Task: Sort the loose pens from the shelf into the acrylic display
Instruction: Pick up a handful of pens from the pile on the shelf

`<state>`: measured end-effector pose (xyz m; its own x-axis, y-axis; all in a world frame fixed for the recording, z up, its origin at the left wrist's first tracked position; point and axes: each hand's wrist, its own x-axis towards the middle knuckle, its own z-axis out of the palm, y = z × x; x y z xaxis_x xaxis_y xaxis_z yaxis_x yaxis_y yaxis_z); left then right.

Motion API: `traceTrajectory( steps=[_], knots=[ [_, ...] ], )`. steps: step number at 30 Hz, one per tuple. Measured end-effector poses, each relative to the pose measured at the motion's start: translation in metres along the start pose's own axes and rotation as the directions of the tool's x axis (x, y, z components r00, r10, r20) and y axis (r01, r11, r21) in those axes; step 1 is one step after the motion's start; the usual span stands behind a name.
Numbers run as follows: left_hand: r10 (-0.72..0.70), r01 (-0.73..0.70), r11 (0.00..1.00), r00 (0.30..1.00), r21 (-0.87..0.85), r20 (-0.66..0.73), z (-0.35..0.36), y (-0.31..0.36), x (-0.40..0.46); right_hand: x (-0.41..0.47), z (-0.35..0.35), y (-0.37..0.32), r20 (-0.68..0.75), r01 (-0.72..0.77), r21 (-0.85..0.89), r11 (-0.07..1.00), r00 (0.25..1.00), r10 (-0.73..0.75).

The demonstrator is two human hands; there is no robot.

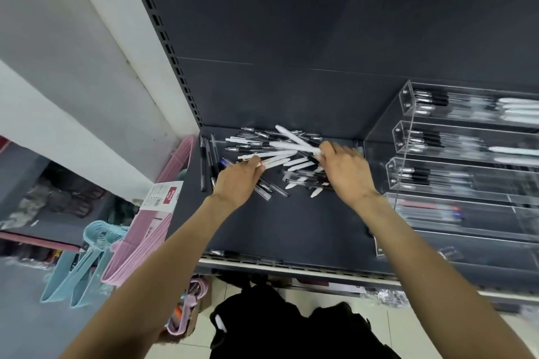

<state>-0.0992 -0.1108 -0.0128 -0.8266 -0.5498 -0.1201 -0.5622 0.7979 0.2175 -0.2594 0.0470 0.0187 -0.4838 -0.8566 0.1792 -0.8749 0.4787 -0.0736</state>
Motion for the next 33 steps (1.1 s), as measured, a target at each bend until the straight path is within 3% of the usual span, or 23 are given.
traceTrajectory(
  steps=[2,4,5,7,9,10,13,17,19,22,24,27,30,33],
  knots=[
    [-0.033,0.030,0.978,0.999,-0.208,-0.009,-0.002,0.003,-0.007,0.000,-0.011,-0.003,-0.004,-0.110,0.113,0.987,0.994,0.112],
    [-0.093,0.083,0.910,0.996,-0.407,-0.004,-0.002,0.006,-0.016,-0.002,-0.019,-0.010,0.040,-0.232,0.349,0.908,0.972,0.233],
    [-0.131,0.120,0.861,0.991,-0.494,0.011,0.000,0.007,-0.021,-0.003,-0.022,-0.013,0.100,-0.306,0.521,0.797,0.949,0.299],
    [-0.213,0.197,0.684,0.975,-0.703,0.066,0.005,0.014,-0.032,-0.008,-0.022,-0.023,0.285,-0.431,0.805,0.408,0.884,0.371],
    [-0.279,0.256,0.377,0.948,-0.890,0.154,0.005,0.028,-0.045,-0.019,-0.020,-0.036,0.467,-0.519,0.852,0.066,0.811,0.351],
    [-0.293,0.263,0.232,0.937,-0.936,0.191,0.003,0.037,-0.050,-0.025,-0.020,-0.042,0.519,-0.542,0.840,-0.027,0.789,0.329],
    [-0.290,0.210,-0.010,0.935,-0.978,0.204,-0.004,0.063,-0.063,-0.035,-0.017,-0.054,0.554,-0.532,0.832,-0.157,0.784,0.279],
    [-0.333,0.160,-0.130,0.922,-0.978,0.196,-0.008,0.085,-0.073,-0.038,-0.018,-0.064,0.529,-0.517,0.847,-0.126,0.793,0.304],
    [-0.359,0.159,-0.112,0.914,-0.981,0.189,-0.008,0.094,-0.076,-0.038,-0.017,-0.069,0.490,-0.494,0.866,-0.081,0.805,0.335],
    [-0.380,0.162,-0.069,0.908,-0.984,0.176,-0.008,0.100,-0.078,-0.036,-0.012,-0.071,0.451,-0.503,0.859,0.095,0.831,0.326],
    [-0.409,0.159,0.021,0.902,-0.987,0.137,-0.008,0.098,-0.079,-0.036,-0.010,-0.071,0.448,-0.504,0.848,0.161,0.846,0.291],
    [-0.401,0.122,0.314,0.916,-0.941,-0.015,-0.008,0.092,-0.078,-0.036,-0.008,-0.073,0.400,-0.469,0.841,0.270,0.875,0.274],
    [-0.334,0.076,0.655,0.922,-0.752,-0.198,-0.009,0.091,-0.080,-0.036,-0.010,-0.074,0.389,-0.439,0.847,0.299,0.896,0.214],
    [-0.224,0.064,0.792,0.955,-0.607,-0.192,-0.005,0.091,-0.081,-0.032,-0.012,-0.071,0.403,-0.449,0.836,0.315,0.893,0.202]
  ],
)
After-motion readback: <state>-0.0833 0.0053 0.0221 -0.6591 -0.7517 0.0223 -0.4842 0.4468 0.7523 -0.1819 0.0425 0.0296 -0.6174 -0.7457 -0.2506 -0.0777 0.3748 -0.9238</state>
